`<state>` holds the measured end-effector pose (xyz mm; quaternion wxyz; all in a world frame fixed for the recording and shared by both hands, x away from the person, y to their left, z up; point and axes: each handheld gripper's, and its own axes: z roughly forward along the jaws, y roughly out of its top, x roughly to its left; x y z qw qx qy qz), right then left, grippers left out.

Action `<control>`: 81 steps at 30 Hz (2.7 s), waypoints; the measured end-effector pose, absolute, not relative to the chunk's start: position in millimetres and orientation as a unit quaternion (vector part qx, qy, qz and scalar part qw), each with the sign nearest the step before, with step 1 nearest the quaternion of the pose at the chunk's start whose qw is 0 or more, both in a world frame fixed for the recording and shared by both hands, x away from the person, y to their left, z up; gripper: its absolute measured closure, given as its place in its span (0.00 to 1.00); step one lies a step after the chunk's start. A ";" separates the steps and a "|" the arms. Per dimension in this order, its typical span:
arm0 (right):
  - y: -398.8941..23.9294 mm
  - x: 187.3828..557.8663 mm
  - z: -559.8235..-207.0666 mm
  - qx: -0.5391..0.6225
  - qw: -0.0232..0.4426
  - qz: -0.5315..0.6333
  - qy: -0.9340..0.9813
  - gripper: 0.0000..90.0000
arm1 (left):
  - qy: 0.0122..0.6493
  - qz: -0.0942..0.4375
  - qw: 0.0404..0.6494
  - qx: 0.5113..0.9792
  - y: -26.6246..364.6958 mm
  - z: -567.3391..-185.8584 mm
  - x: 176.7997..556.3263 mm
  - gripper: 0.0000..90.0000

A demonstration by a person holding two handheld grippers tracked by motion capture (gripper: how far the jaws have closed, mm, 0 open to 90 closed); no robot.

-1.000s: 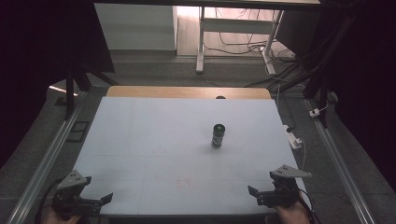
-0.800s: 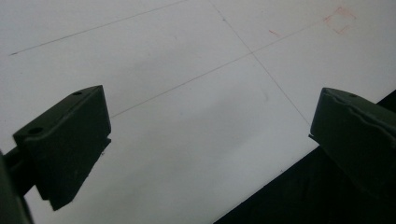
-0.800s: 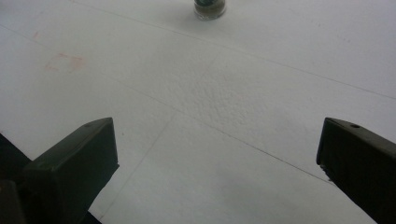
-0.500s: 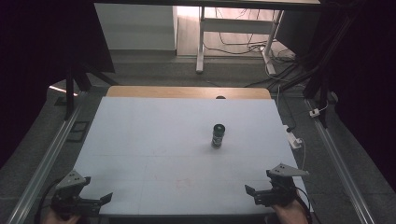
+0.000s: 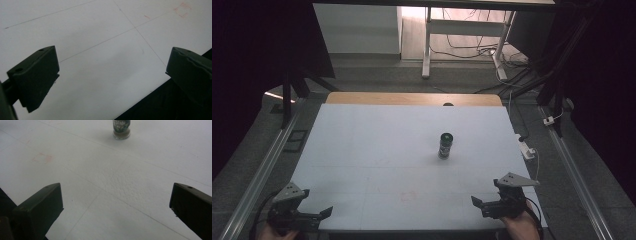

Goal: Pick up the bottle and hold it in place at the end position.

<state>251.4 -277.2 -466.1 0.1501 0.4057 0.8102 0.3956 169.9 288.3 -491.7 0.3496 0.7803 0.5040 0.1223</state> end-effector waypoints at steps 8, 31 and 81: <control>-272.5 258.1 -467.9 0.394 0.144 0.404 0.813 0.00 | 0.506 0.121 0.350 0.779 288.4 -491.8 169.7 0.00; -258.7 280.8 -469.2 0.382 0.140 0.429 0.807 0.00 | 0.509 0.120 0.347 0.779 288.5 -492.2 170.4 0.00; -212.3 373.4 -493.7 0.380 0.126 0.401 0.824 0.00 | 0.511 0.113 0.351 0.776 290.8 -492.6 169.2 0.00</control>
